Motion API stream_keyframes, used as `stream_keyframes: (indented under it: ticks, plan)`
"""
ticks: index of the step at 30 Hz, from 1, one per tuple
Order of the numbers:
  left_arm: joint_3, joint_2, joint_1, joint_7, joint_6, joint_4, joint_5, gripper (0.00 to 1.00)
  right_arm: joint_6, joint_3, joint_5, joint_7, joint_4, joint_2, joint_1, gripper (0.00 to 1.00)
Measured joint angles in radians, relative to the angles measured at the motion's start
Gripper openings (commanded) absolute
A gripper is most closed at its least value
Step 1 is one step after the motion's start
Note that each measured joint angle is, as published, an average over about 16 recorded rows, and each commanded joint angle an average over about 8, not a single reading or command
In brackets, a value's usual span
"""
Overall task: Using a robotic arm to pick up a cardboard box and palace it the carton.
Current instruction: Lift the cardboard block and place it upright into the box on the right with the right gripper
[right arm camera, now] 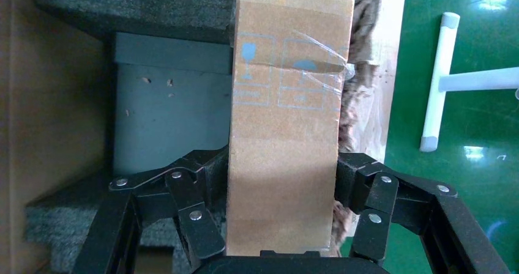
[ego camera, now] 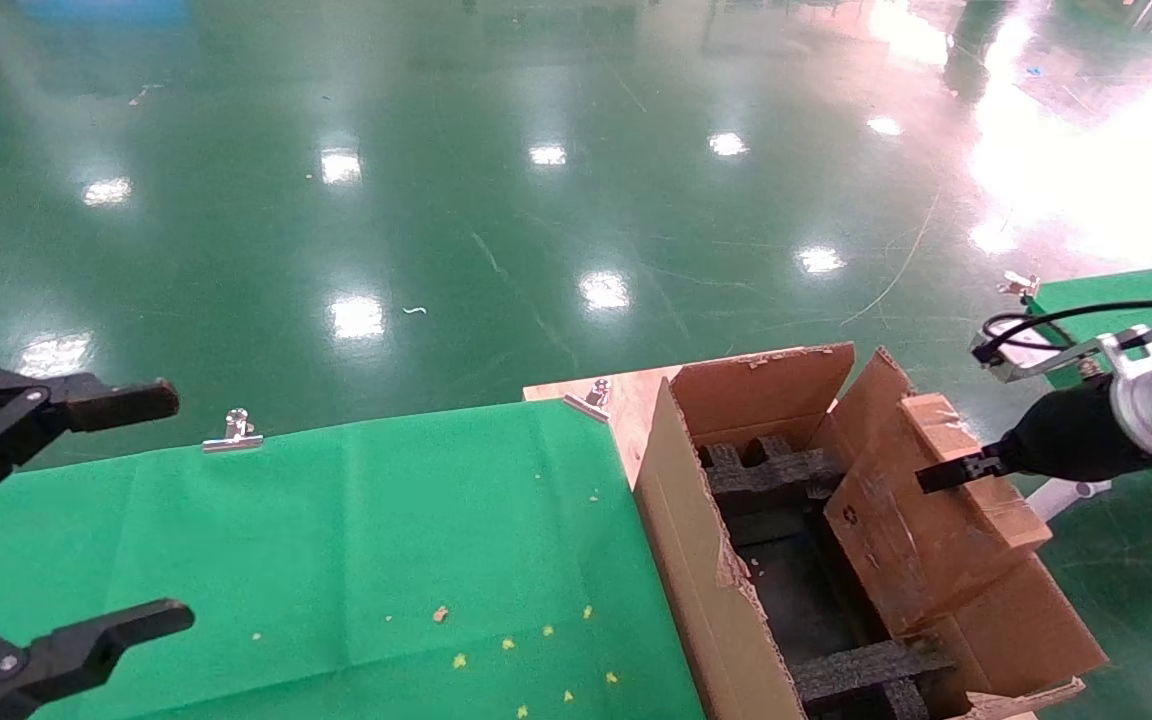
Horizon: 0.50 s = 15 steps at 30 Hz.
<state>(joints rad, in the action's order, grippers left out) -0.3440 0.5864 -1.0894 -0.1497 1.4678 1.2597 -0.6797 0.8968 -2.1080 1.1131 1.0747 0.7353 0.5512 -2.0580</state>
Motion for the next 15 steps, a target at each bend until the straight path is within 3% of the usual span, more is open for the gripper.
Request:
stream_keyframes:
  ticks: [15]
  plan:
    - [0.000,0.000,0.000,0.000,0.000,0.000,0.000,1.00,-0.165,0.002,-0.028,0.016,-0.007,0.055,0.160,0.00]
